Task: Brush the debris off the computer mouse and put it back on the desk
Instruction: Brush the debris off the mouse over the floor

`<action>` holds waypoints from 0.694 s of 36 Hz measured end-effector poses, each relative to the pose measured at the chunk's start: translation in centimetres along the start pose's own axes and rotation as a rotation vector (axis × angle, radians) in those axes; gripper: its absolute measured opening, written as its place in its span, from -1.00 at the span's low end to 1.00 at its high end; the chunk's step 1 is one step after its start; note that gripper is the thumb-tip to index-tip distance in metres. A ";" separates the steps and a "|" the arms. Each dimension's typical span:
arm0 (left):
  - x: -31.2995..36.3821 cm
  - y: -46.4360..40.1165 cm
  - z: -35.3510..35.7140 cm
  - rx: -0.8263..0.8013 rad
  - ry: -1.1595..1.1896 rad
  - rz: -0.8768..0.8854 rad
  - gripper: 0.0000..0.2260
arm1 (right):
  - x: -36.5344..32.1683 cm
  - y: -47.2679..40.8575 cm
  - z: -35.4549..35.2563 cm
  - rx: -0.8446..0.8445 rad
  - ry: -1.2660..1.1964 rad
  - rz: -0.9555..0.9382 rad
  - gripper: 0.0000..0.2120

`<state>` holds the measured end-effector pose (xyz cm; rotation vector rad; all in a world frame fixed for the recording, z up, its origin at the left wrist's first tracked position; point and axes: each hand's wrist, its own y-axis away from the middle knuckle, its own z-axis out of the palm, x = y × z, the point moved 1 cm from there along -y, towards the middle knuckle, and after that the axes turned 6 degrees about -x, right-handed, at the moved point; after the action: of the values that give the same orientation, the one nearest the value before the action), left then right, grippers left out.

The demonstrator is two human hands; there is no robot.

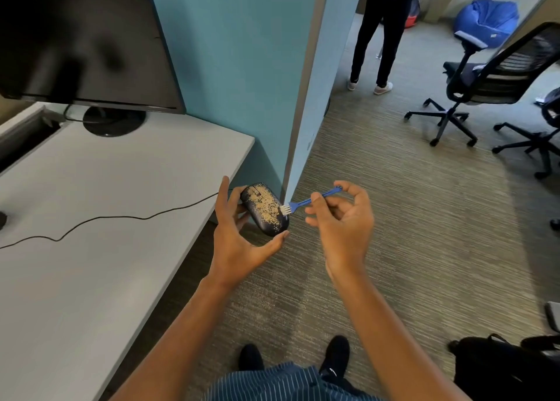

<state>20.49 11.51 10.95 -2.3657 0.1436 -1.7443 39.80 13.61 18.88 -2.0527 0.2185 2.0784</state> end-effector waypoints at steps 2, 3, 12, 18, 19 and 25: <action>0.1 0.2 -0.1 -0.005 -0.010 0.011 0.35 | -0.1 -0.3 -0.2 0.040 -0.005 -0.001 -0.60; 0.1 0.2 -0.1 -0.004 -0.015 0.017 0.35 | -0.2 -0.4 -0.4 0.049 -0.013 -0.003 -0.59; 1.1 0.6 0.0 0.015 0.002 0.022 0.37 | -0.4 0.2 0.0 -0.036 0.042 -0.055 -0.61; 1.3 0.9 0.0 0.014 0.027 0.035 0.36 | -0.8 -0.4 -0.6 0.046 0.011 -0.036 -0.58; 1.4 0.9 0.1 0.013 0.031 0.034 0.36 | -0.8 -0.4 -0.6 0.036 -0.002 -0.034 -0.58; 2.1 1.3 0.2 0.022 0.016 0.009 0.35 | -0.9 -0.3 -0.2 -0.019 0.062 -0.040 -0.62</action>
<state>21.38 9.85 12.59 -2.3320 0.1368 -1.7523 40.05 13.77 19.75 -2.1166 0.1671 2.0028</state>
